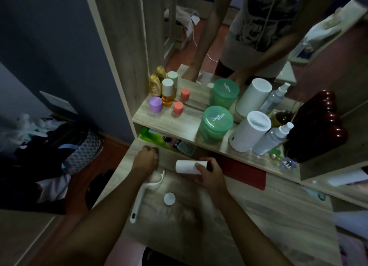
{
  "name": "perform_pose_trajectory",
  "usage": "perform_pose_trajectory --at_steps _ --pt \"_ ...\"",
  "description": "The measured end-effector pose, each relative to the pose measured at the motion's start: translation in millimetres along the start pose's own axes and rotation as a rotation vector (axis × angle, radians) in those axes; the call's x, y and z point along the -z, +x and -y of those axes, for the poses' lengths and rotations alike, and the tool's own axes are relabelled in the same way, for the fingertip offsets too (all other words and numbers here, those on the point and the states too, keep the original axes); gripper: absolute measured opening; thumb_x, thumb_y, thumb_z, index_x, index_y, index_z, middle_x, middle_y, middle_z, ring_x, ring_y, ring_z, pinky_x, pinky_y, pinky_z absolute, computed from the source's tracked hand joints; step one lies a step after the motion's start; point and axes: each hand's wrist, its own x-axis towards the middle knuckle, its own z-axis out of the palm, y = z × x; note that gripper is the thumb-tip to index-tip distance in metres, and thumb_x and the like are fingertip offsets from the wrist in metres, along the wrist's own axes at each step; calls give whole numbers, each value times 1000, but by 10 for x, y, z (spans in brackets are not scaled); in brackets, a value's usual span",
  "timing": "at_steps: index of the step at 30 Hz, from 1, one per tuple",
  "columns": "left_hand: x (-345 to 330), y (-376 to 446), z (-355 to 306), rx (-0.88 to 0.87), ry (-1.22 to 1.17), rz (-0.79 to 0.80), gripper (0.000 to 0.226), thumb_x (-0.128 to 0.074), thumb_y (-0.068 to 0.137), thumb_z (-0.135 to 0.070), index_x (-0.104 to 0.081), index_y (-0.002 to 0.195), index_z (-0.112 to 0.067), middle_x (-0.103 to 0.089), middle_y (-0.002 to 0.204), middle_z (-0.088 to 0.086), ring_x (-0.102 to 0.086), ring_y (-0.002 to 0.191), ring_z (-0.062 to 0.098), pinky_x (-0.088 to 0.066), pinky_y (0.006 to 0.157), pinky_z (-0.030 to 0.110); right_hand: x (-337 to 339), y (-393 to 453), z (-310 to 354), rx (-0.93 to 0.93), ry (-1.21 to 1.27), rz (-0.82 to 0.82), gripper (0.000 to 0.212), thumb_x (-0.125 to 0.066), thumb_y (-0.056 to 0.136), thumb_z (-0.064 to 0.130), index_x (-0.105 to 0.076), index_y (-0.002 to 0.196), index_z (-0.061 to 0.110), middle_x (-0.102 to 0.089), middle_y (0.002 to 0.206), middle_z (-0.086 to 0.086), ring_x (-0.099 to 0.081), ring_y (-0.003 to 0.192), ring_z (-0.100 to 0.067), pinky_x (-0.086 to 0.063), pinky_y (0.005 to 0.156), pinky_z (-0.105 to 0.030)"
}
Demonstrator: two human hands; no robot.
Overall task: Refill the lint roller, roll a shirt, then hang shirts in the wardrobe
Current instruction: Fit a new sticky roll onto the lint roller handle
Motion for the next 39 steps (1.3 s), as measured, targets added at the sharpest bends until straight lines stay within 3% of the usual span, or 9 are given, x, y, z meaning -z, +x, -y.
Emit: perform_pose_trajectory --at_steps 5,11,16,21,26,30,34,37,39 --pt "336 -364 -235 39 -888 -14 35 -56 93 -31 -63 121 -12 -66 111 5 -61 101 19 -48 83 27 -236 -51 211 -12 144 62 12 -61 90 11 -58 98 20 -57 105 -8 -61 92 -24 -57 72 -40" --pt "554 -769 -202 183 -1464 43 35 -46 99 -22 -57 127 -4 -62 123 13 -60 114 30 -42 106 47 -495 -145 345 12 208 126 11 -62 90 18 -61 96 27 -63 106 -13 -67 91 -29 -58 76 -44" --pt "698 -992 -249 158 -1522 -51 37 -37 103 -25 -53 129 -5 -61 126 17 -62 113 26 -52 96 35 -709 -264 384 26 164 160 24 -61 91 15 -53 114 12 -59 116 -18 -63 103 -35 -55 87 -53" --pt "814 -1120 -270 101 -1405 -97 37 -37 101 -39 -49 133 -24 -62 124 6 -63 110 21 -55 86 30 -826 -420 479 40 233 274 32 -60 91 9 -48 121 5 -55 118 -18 -63 96 -27 -57 61 -24" --pt "873 -1121 -169 155 -1420 -209 40 -51 97 -20 -44 135 -13 -57 123 15 -60 102 20 -56 72 22 -917 -347 474 -119 117 388 24 -54 95 38 -54 108 18 -64 106 -12 -67 84 -24 -53 58 -30" --pt "904 -1031 -98 300 -1447 -277 32 -57 94 -21 -46 122 -11 -54 116 13 -60 93 17 -58 63 24 -732 -150 -11 116 -421 267 12 -45 98 28 -56 100 22 -61 97 -1 -62 92 -24 -48 77 -29" --pt "891 -997 -47 477 -1565 -257 23 -55 95 -30 -58 108 -11 -62 96 12 -62 77 18 -54 55 25 -512 -179 -713 276 -998 343 76 -41 78 62 -45 140 19 -51 134 -6 -45 127 -23 -34 103 -29" --pt "857 -1030 -27 577 -1693 -197 17 -52 97 -32 -59 92 -17 -61 90 8 -59 74 16 -54 59 27 -467 -162 -912 328 -1190 477 67 -52 87 46 -32 148 25 -36 144 -9 -40 132 -22 -37 103 -29" --pt "795 -1060 -5 593 -1712 -143 16 -52 97 -33 -57 96 -18 -60 93 7 -59 77 15 -55 55 24 -491 -156 -960 405 -1238 422 53 -51 90 33 -45 140 17 -41 139 -12 -46 126 -24 -41 99 -29"
